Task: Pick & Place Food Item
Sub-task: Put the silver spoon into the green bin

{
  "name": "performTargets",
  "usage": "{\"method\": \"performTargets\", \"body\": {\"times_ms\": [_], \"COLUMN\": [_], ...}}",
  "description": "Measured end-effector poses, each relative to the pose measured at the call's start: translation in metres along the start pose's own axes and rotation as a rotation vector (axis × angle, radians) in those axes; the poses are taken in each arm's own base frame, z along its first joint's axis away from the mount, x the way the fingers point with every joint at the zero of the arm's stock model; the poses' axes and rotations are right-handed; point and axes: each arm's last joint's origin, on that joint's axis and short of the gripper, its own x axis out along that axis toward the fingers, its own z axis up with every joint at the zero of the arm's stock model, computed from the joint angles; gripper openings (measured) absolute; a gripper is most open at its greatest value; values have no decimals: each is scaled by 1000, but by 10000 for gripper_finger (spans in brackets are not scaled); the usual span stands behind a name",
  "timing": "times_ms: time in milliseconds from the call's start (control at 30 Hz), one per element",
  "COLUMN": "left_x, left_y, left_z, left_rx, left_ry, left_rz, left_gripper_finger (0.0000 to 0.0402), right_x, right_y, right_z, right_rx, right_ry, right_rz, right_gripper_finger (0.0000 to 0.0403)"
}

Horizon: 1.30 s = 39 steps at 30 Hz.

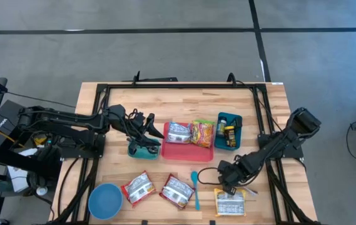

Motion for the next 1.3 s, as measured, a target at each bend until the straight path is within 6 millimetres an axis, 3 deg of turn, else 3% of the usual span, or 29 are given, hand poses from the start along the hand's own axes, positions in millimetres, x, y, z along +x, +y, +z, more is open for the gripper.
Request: {"method": "performTargets", "body": {"times_ms": [833, 1300], "left_x": [0, 0], "left_y": [0, 0], "left_z": [0, 0], "left_rx": [0, 0], "left_ry": [0, 0], "left_rz": [0, 0], "left_gripper_finger": [154, 154], "right_x": [-7, -30], "right_y": [-27, -23], "right_z": [35, 18], "right_rx": [47, 107], "right_ry": [-189, -185], "right_rz": [-130, -50], "right_gripper_finger": [0, 0]}}
